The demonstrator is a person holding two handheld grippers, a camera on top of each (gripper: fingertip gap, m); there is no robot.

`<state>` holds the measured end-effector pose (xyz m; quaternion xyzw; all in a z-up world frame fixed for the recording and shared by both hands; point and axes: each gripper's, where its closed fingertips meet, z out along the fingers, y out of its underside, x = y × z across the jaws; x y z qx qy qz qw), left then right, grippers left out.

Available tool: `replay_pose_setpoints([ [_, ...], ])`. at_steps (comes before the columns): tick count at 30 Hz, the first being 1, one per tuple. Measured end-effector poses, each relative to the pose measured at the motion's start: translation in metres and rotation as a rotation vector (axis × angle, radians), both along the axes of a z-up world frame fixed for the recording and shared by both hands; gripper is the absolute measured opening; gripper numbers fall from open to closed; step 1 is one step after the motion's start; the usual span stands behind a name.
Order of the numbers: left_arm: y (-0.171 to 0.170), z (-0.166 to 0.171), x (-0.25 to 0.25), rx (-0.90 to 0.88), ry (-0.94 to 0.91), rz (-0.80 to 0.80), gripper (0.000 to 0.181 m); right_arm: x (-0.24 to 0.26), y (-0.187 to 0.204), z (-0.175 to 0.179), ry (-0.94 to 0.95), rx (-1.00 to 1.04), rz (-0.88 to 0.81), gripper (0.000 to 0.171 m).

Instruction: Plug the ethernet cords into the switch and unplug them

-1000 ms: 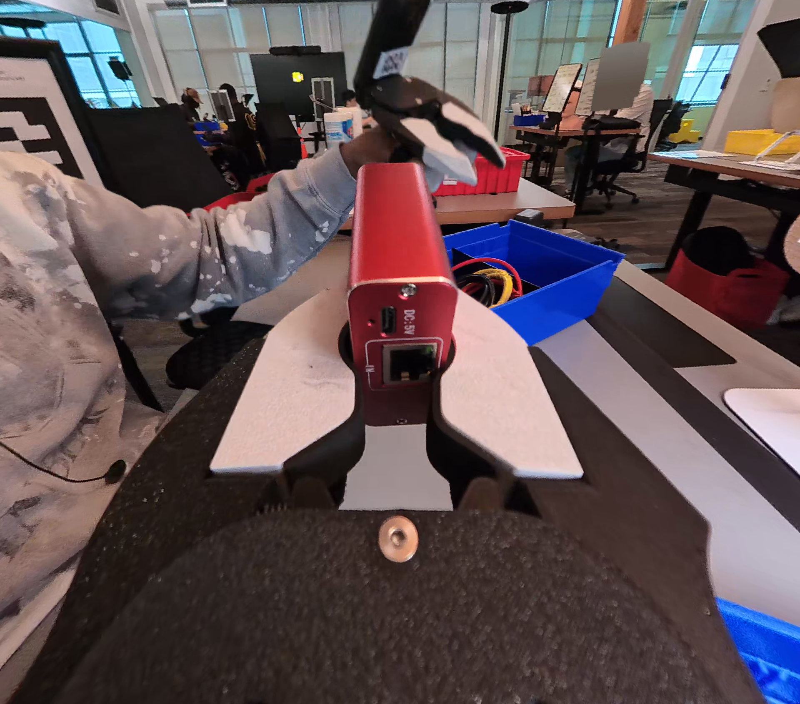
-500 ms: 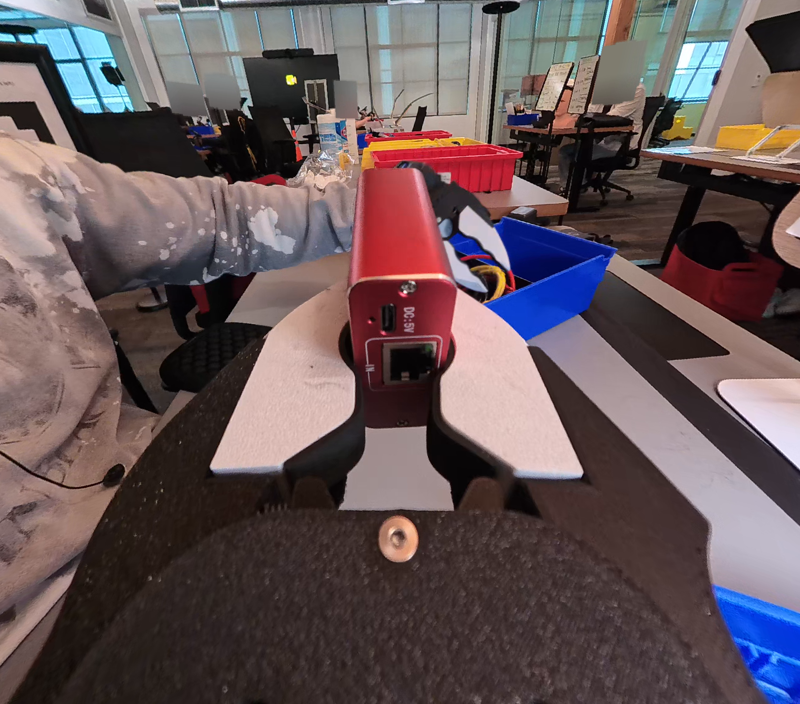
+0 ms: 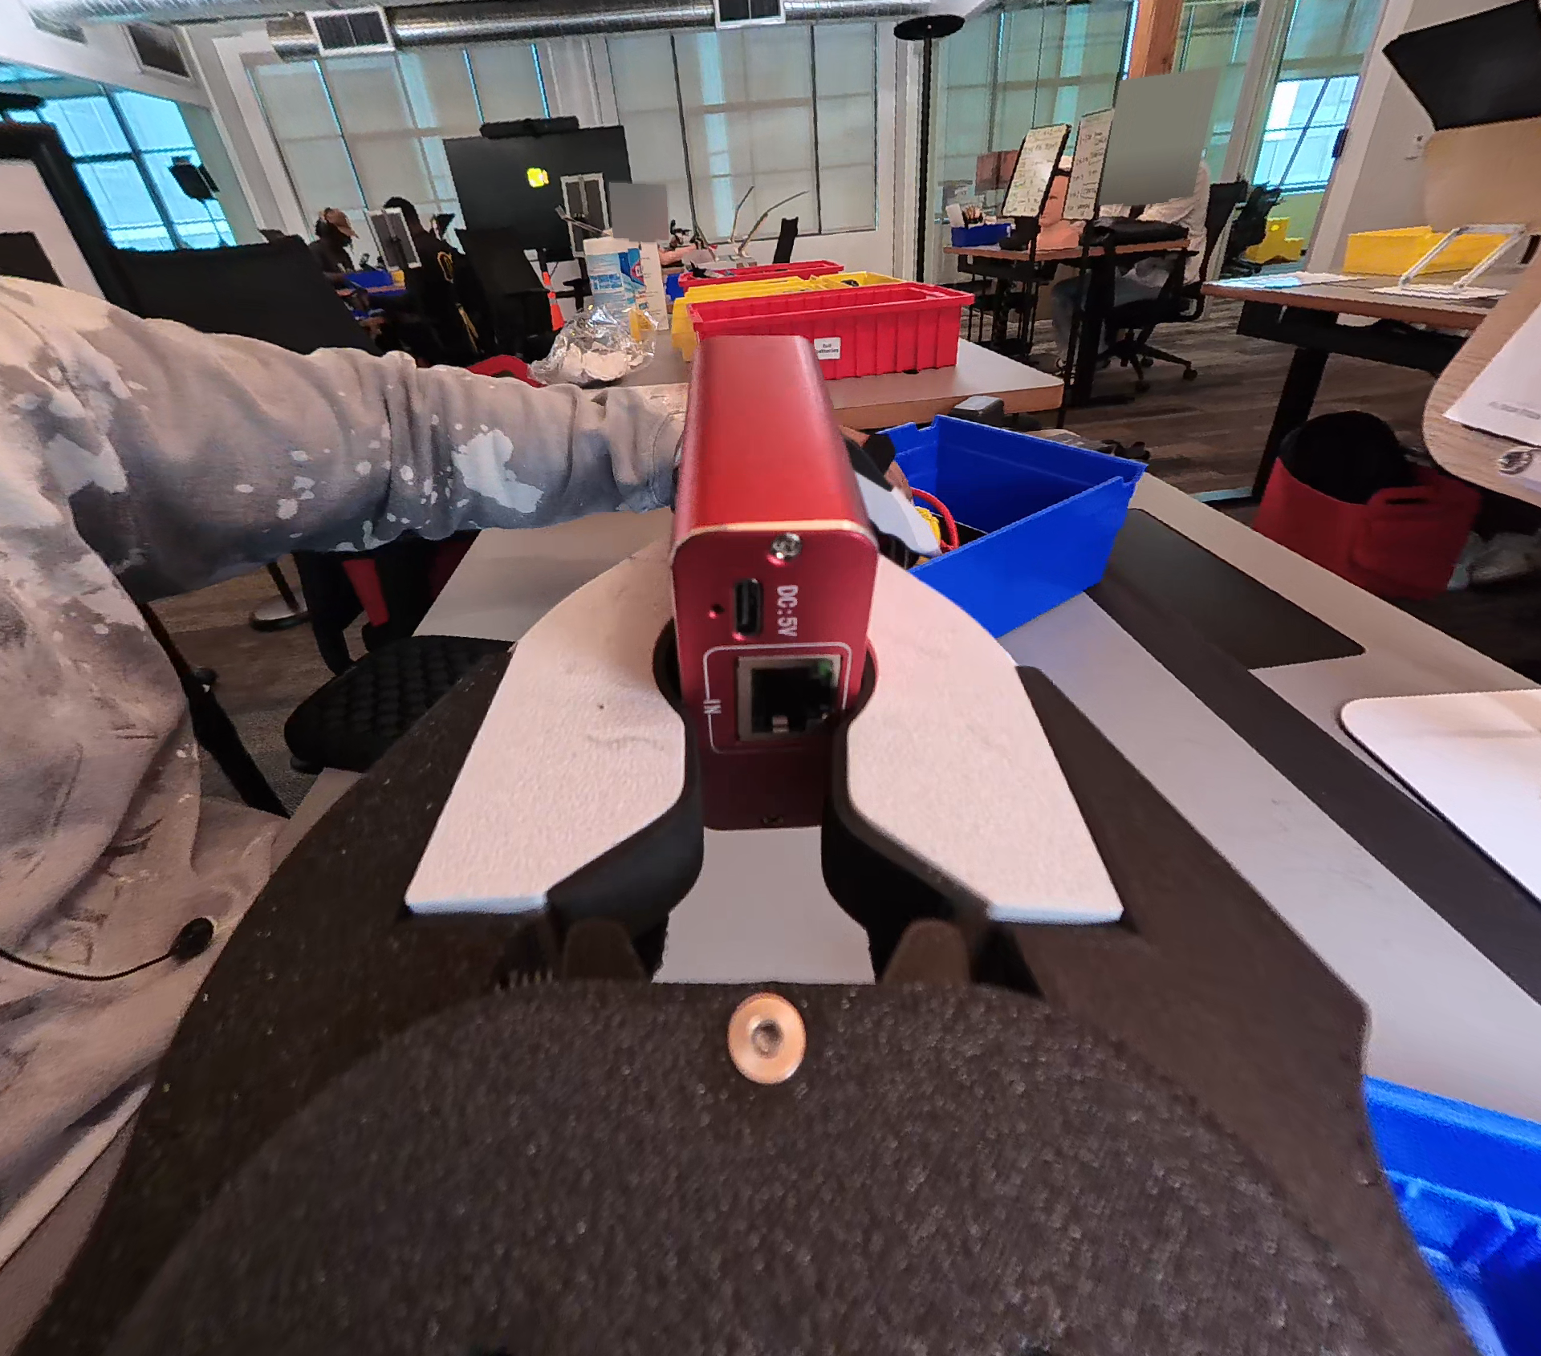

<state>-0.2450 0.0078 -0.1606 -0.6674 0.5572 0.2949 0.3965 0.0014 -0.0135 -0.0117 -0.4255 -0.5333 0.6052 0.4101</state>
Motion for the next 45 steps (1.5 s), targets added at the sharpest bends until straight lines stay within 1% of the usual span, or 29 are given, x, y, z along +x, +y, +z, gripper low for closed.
replay_pose_setpoints([
  [3,0.001,0.001,-0.001,0.029,0.035,0.011,0.023,0.001,0.002,0.001,0.004,-0.001,-0.004,0.029],
  [9,0.003,0.004,-0.004,0.078,0.093,0.034,0.013,0.001,0.003,0.001,0.001,0.002,-0.009,0.029],
  [11,0.003,0.003,-0.005,0.078,0.103,0.038,0.012,0.001,0.003,0.001,0.001,0.004,-0.009,0.029],
  [13,0.004,0.005,-0.006,0.078,0.092,0.046,0.012,0.001,0.002,0.002,0.0,0.006,-0.009,0.029],
  [15,0.005,0.014,-0.01,0.091,0.037,0.076,0.011,0.002,0.003,0.002,-0.002,0.011,-0.014,0.029],
  [18,0.007,0.043,-0.025,0.132,-0.121,0.151,0.011,0.004,0.005,0.003,0.003,0.012,-0.021,0.028],
  [21,0.008,0.086,-0.047,0.202,-0.292,0.216,0.01,0.005,0.007,0.005,0.013,0.001,-0.022,0.028],
  [24,0.005,0.128,-0.065,0.258,-0.439,0.244,0.011,0.005,0.007,0.006,0.015,-0.005,-0.02,0.028],
  [30,-0.005,0.195,-0.085,0.368,-0.56,0.268,0.011,0.005,0.005,0.006,0.013,0.008,-0.019,0.029],
  [33,-0.009,0.228,-0.083,0.379,-0.623,0.254,0.011,0.005,0.005,0.006,0.013,0.009,-0.022,0.028],
  [35,-0.011,0.242,-0.071,0.303,-0.698,0.218,0.011,0.006,0.006,0.006,0.013,0.012,-0.023,0.028],
  [36,-0.012,0.244,-0.06,0.234,-0.747,0.194,0.011,0.006,0.006,0.005,0.012,0.016,-0.021,0.029],
  [38,-0.017,0.238,-0.03,0.054,-0.837,0.128,0.011,0.007,0.005,0.004,0.01,0.026,-0.012,0.029],
  [41,-0.031,0.211,0.028,-0.209,-0.932,0.003,0.011,0.009,0.004,0.001,-0.004,0.044,0.007,0.028],
  [45,-0.057,0.155,0.112,-0.518,-1.016,-0.165,0.011,0.013,-0.004,-0.009,-0.054,0.07,0.067,0.028],
])
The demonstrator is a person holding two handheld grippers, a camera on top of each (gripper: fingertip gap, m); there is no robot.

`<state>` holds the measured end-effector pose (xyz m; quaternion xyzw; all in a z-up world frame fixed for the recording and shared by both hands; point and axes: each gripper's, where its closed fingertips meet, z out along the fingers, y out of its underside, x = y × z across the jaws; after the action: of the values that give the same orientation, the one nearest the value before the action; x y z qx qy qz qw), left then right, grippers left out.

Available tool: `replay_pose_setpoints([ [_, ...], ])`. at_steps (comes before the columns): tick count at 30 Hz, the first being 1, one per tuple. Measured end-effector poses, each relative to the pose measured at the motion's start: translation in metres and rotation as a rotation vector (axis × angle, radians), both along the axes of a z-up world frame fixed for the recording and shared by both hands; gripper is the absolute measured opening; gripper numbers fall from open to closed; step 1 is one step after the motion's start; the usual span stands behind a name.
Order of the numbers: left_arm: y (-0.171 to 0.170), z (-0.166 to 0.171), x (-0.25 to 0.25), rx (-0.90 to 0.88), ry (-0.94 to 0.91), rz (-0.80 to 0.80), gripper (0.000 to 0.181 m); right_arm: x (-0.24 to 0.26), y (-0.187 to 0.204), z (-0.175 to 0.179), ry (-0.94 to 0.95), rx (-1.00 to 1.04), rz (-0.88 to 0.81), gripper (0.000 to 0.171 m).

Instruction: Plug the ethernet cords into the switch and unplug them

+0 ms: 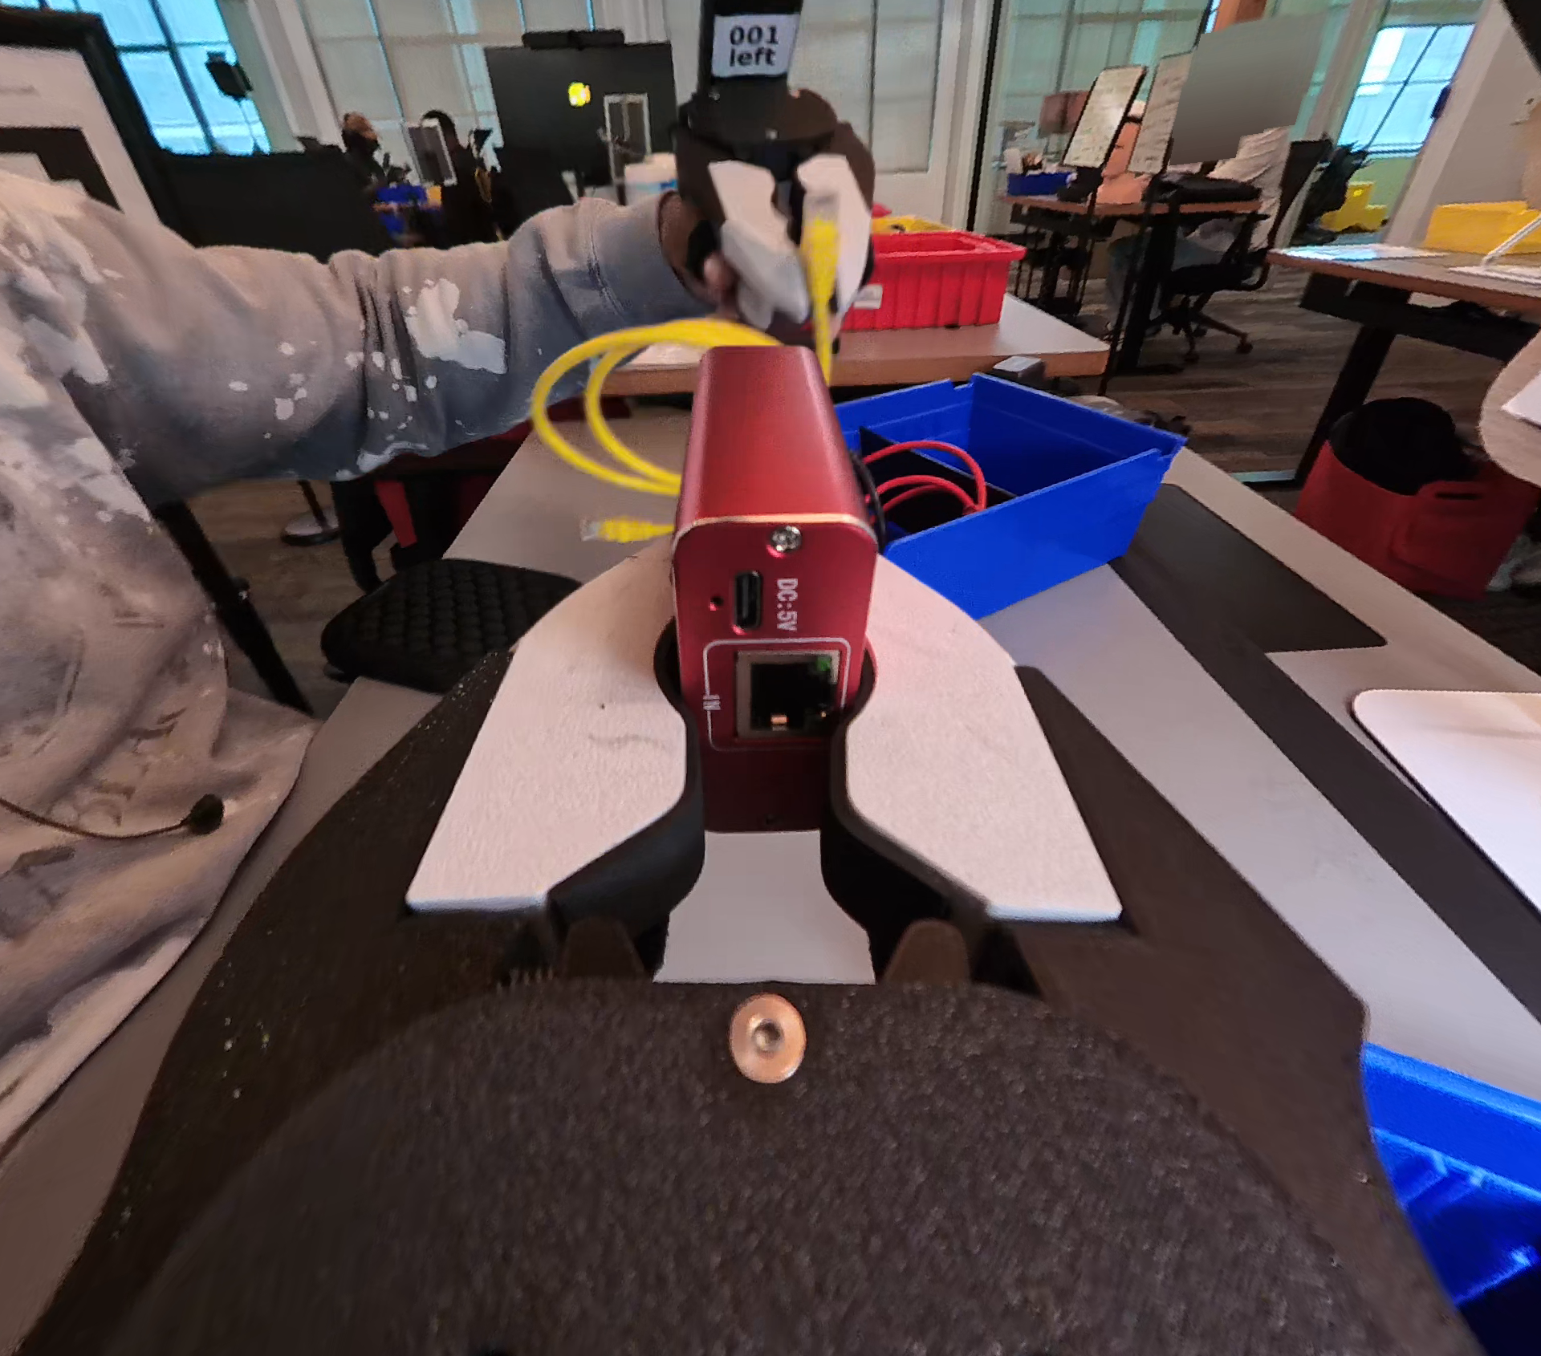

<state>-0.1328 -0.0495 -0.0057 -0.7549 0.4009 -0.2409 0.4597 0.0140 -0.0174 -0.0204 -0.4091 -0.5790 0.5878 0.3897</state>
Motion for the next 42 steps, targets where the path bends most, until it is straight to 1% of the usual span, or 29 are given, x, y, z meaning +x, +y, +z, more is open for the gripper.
replay_pose_setpoints([
  [3,-0.026,-0.044,0.06,-0.15,-0.093,-0.206,0.011,0.002,-0.009,-0.012,-0.059,0.029,0.059,0.028],
  [6,-0.052,-0.077,0.109,-0.285,-0.187,-0.397,0.011,0.006,-0.027,-0.028,-0.143,0.059,0.17,0.028],
  [10,-0.068,-0.104,0.154,-0.424,-0.313,-0.551,0.011,0.017,-0.056,-0.051,-0.27,0.059,0.36,0.028],
  [13,-0.076,-0.109,0.175,-0.504,-0.404,-0.638,0.011,0.026,-0.067,-0.061,-0.335,0.041,0.457,0.028],
  [15,-0.078,-0.11,0.183,-0.564,-0.459,-0.668,0.011,0.032,-0.071,-0.067,-0.365,0.019,0.504,0.028],
  [18,-0.085,-0.111,0.186,-0.711,-0.523,-0.693,0.011,0.035,-0.073,-0.076,-0.397,0.002,0.543,0.028],
  [22,-0.091,-0.119,0.187,-0.887,-0.584,-0.672,0.01,0.037,-0.08,-0.087,-0.447,0.013,0.598,0.028],
  [24,-0.091,-0.123,0.187,-0.943,-0.598,-0.666,0.01,0.034,-0.084,-0.094,-0.473,0.036,0.601,0.028],
  [30,-0.099,-0.128,0.183,-1.015,-0.58,-0.692,0.01,0.034,-0.088,-0.11,-0.549,0.09,0.612,0.028],
  [34,-0.103,-0.132,0.181,-1.083,-0.568,-0.706,0.01,0.034,-0.092,-0.111,-0.536,0.116,0.633,0.029],
  [38,-0.108,-0.137,0.183,-1.101,-0.533,-0.724,0.011,0.034,-0.096,-0.117,-0.551,0.127,0.661,0.029],
  [42,-0.106,-0.14,0.184,-1.13,-0.555,-0.713,0.011,0.038,-0.099,-0.116,-0.525,0.141,0.677,0.029],
])
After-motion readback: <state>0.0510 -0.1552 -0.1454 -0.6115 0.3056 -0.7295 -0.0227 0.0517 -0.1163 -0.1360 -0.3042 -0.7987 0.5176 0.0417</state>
